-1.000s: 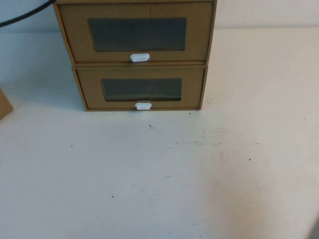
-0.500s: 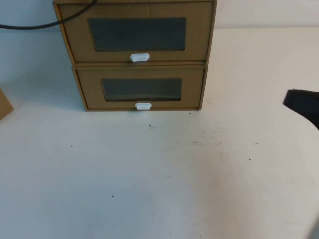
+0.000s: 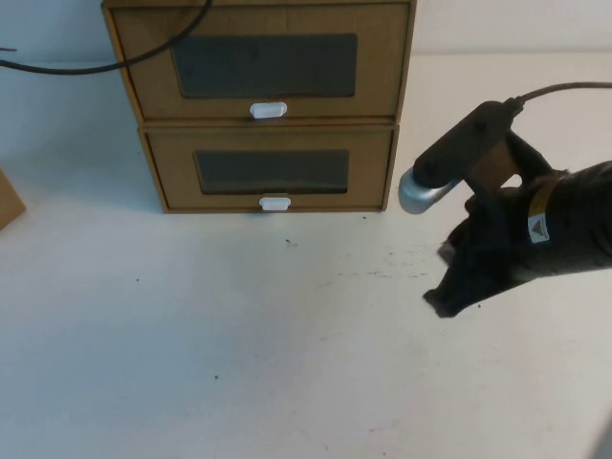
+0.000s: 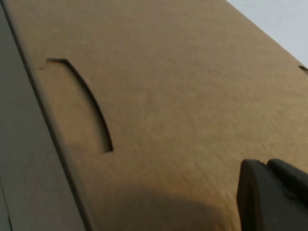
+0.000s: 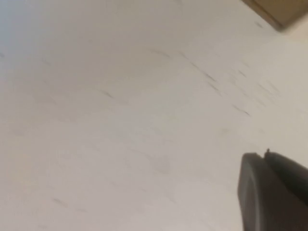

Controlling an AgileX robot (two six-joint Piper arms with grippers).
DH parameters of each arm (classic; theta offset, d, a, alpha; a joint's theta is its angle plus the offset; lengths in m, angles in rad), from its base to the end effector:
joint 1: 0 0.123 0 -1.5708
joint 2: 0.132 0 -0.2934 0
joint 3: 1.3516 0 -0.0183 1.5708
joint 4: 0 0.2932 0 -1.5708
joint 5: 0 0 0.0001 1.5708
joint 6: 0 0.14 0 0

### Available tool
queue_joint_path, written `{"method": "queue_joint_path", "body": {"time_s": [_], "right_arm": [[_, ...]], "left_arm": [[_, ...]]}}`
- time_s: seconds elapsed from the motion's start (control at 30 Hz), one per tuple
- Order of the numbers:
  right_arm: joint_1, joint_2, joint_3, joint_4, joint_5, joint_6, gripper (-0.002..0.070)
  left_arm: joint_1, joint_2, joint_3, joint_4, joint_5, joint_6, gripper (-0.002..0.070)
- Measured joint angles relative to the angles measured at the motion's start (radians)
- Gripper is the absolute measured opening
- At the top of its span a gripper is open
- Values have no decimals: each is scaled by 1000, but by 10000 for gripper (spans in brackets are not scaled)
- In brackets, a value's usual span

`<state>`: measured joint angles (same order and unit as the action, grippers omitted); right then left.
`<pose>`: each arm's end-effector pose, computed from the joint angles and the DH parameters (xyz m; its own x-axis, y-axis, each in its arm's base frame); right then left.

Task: Open the shoe box

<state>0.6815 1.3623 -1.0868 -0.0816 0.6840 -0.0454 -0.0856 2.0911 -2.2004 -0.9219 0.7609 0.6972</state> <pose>0.2834 0.2206 0.2716 -0.5250 -0.5653 -0.6362 -0.6642 0.7395 -0.1091 0.5642 -0.1257 0.3939 -0.3565 -0.0240 -0.9340 0.5681 0.7881 -0.2370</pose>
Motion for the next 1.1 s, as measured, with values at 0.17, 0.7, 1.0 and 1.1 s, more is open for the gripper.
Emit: {"method": "queue_joint_path", "body": {"time_s": [0.17,0.7,1.0,1.1], "right_arm": [[27,7,-54,-442,178,293,-18],[-137,-59,-52,-379,-63,723,-18],[-280,-70,75,666,-288,101,-18],[-322,-70,108,1100,-247,-261,-18]], "left_arm": [[0,0,0,-1,2,0,-6],[2,0,0,-106,9,33,-6],[29,0,0,-120,30,45,-6],[50,0,0,-132,42,47,-6]]}}
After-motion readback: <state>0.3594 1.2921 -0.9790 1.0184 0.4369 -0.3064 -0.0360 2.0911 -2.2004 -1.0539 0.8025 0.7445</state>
